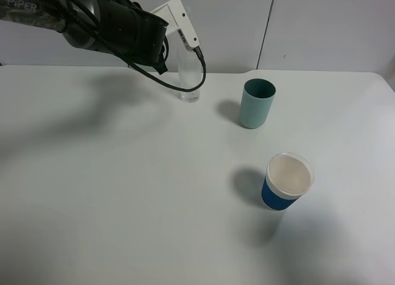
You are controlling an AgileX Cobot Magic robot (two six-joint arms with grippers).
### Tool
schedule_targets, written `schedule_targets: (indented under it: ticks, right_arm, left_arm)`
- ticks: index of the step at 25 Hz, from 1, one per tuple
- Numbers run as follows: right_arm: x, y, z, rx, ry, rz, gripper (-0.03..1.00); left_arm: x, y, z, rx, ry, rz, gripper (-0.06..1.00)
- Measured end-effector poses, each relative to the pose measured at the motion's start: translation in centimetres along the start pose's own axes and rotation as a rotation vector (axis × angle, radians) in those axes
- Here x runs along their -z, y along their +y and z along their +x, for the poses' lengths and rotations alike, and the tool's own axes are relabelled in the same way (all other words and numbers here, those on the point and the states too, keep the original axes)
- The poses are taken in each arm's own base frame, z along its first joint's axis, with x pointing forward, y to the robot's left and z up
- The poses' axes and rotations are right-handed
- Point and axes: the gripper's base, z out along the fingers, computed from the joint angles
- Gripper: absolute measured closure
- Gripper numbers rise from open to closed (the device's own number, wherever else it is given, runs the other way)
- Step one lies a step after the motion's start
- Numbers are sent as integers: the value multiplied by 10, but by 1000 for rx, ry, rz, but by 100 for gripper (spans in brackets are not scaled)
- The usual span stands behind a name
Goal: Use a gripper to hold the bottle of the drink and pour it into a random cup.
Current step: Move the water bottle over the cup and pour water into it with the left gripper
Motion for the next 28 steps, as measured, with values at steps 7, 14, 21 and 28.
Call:
schedule_targets:
  ticks: [7, 14, 21, 28]
  right_arm:
    - [0, 0, 0, 0, 0, 0, 23]
    - [0, 0, 0, 0, 0, 0, 23]
    - [0, 0, 0, 0, 0, 0, 23]
    - [0, 0, 0, 0, 0, 0, 23]
  left_arm:
    - [-19, -7, 2, -50, -15, -45, 40]
    - [-32, -5, 6, -95, -40, -65, 40]
    - [-42, 5, 11, -123, -47, -102, 40]
    - [-41, 6, 9, -146, -71, -116, 40]
